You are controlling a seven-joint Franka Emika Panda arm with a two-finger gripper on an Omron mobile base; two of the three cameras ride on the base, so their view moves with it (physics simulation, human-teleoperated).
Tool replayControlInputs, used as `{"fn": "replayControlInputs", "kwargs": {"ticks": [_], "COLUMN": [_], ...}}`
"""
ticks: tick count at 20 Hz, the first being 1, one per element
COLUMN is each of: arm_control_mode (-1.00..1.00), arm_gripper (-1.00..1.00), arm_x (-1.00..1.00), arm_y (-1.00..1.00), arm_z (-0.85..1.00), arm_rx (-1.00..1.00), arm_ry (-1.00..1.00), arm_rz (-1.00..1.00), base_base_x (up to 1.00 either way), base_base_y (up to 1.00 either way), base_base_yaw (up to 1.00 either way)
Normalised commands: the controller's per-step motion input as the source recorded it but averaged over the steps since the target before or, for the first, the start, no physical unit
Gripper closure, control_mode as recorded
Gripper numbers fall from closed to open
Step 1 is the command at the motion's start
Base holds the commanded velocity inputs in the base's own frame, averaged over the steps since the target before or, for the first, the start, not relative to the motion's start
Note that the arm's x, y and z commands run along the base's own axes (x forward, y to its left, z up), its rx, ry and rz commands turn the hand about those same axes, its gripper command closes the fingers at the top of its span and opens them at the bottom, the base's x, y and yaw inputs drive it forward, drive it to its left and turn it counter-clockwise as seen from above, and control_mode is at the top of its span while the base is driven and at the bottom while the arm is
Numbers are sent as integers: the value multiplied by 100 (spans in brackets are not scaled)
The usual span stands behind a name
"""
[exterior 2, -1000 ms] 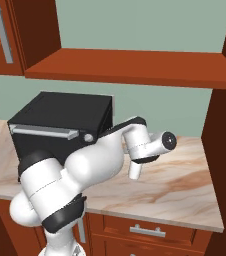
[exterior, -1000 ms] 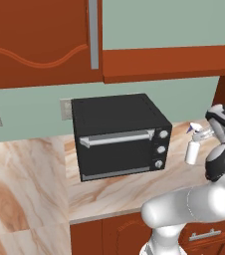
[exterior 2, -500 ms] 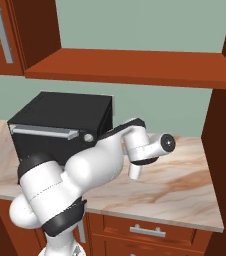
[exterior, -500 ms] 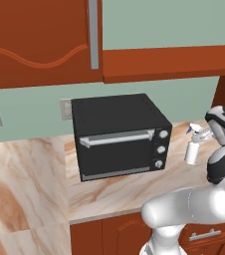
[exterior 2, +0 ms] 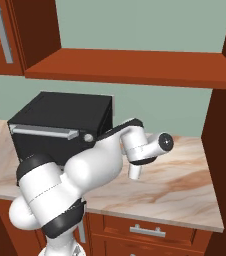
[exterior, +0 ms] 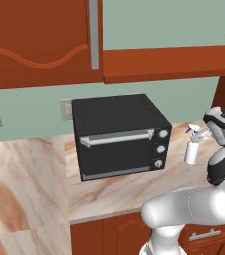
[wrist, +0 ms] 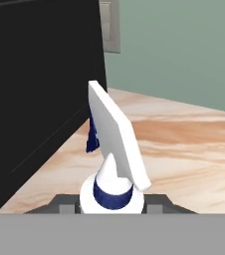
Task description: Move the cutting board and knife to the sink. Then move spray from the shelves to the counter.
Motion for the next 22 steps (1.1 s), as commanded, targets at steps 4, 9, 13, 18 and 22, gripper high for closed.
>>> {"fn": "replayControlInputs", "kwargs": {"ticks": [4, 9, 13, 18, 22], "arm_control_mode": [-100, -100, -100, -100, -100], "arm_gripper": [-100, -100, -100, -100, -100], "arm_x": [0, 0, 0, 0, -3], "arm_y": [0, 0, 0, 0, 0], "arm_z": [0, 0, 0, 3, 6], "arm_rx": [0, 0, 0, -1, -3], "arm_ry": [0, 0, 0, 0, 0], "arm_rz": [0, 0, 0, 0, 0], "base_base_x": [0, 0, 0, 0, 0], "base_base_y": [0, 0, 0, 0, 0], "base_base_yaw": [0, 0, 0, 0, 0]}}
